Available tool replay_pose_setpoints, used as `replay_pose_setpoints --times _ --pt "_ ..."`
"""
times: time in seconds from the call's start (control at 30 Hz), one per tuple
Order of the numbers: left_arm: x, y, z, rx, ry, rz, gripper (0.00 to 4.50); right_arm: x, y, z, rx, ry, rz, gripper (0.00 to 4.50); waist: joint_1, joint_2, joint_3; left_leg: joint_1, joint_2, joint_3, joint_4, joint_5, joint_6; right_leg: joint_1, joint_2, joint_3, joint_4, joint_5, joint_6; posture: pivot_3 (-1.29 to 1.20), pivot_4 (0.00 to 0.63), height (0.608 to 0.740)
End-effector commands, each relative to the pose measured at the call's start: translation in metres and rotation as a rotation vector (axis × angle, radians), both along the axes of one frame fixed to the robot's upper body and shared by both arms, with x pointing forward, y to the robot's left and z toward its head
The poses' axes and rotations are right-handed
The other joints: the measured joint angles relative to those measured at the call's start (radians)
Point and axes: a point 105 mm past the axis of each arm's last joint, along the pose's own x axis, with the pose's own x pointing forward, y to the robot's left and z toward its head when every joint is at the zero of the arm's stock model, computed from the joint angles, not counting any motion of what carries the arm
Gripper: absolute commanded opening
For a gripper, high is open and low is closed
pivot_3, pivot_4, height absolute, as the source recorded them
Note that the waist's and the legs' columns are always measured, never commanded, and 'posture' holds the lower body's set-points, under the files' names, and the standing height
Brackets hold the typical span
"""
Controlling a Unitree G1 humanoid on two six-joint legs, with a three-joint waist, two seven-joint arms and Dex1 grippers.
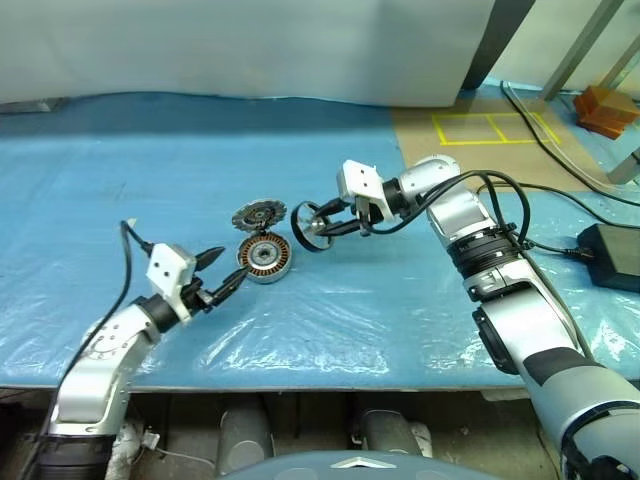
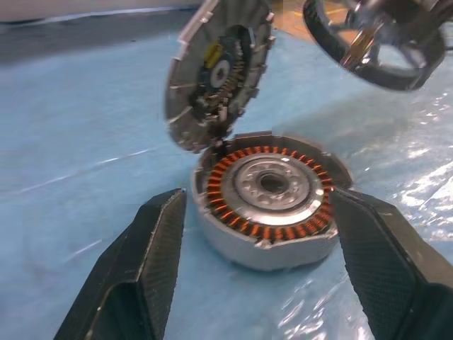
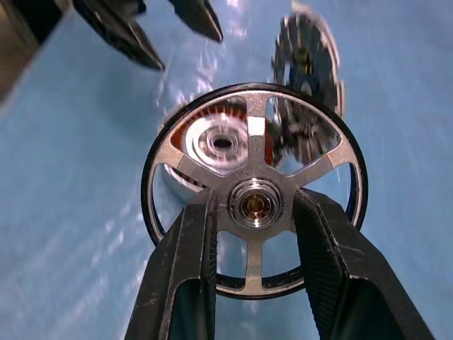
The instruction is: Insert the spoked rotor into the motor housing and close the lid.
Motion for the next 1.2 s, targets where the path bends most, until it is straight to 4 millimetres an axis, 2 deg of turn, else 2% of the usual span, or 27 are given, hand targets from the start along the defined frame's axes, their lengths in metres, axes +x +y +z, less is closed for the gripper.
replay_pose_setpoints --times 0.03,0.2,0.37,0.43,0.57,0.73,0.9,1.03,1.2 --pt "-0.001 0.004 0.010 0.003 -0.037 0.005 3.37 -0.017 0.012 0.007 0.150 0.159 -0.008 1.24 0.008 0.000 0.000 0.000 0.000 0.000 0.000 0.000 -0.001 0.000 0.000 0.000 0.000 0.000 0.000 0.00 0.150 0.740" --pt "-0.002 0.000 0.009 -0.006 -0.030 0.000 3.37 -0.027 0.031 -0.003 0.256 0.312 -0.046 1.24 0.012 0.000 0.000 0.001 0.000 0.000 0.000 0.001 -0.006 -0.001 -0.001 0.000 0.001 0.000 0.000 0.00 0.150 0.740" --pt "-0.002 -0.006 0.007 -0.004 -0.023 -0.021 3.37 -0.017 0.049 -0.009 0.320 0.340 -0.117 1.24 0.010 0.000 0.000 0.001 -0.001 0.000 -0.001 0.001 -0.006 -0.001 -0.001 0.001 0.001 0.000 0.000 0.00 0.150 0.740" --pt "-0.002 -0.008 0.007 -0.005 -0.022 -0.027 3.37 -0.015 0.055 -0.018 0.310 0.347 -0.135 1.24 0.011 0.000 0.000 0.001 -0.001 0.000 -0.002 0.001 -0.007 -0.001 -0.001 0.001 0.000 0.000 0.000 0.00 0.150 0.740" --pt "-0.001 -0.011 0.008 -0.005 -0.022 -0.034 3.37 -0.012 0.055 -0.038 0.263 0.348 -0.165 1.24 0.011 0.000 0.000 0.000 -0.002 0.000 -0.002 0.001 -0.007 -0.001 -0.001 0.001 0.000 0.000 0.000 0.00 0.150 0.740" --pt "-0.002 -0.015 0.006 -0.005 -0.020 -0.041 3.37 -0.005 0.045 -0.058 0.213 0.353 -0.213 1.24 0.010 0.000 0.000 0.001 -0.002 0.000 -0.002 0.001 -0.007 -0.001 -0.001 0.001 0.000 0.000 0.001 0.00 0.150 0.740" --pt "-0.003 -0.017 0.006 -0.008 -0.017 -0.041 3.37 -0.005 0.042 -0.046 0.243 0.346 -0.192 1.24 0.011 0.000 0.000 0.003 -0.002 0.000 -0.002 0.001 -0.007 0.001 -0.002 0.001 0.000 0.000 0.001 0.00 0.150 0.740" --pt "-0.003 -0.019 0.005 -0.009 -0.013 -0.045 3.37 -0.010 0.047 -0.034 0.266 0.335 -0.147 1.24 0.011 0.000 0.000 0.003 -0.002 0.000 -0.002 0.001 -0.007 0.001 -0.002 0.001 0.000 0.000 0.001 0.00 0.150 0.740" --pt "-0.001 -0.022 0.004 -0.010 -0.011 -0.050 3.37 -0.003 0.048 -0.034 0.248 0.293 -0.177 1.24 0.011 0.000 0.000 0.002 -0.002 0.000 -0.002 0.001 -0.007 0.000 -0.002 0.001 0.000 0.000 0.001 0.00 0.150 0.740"
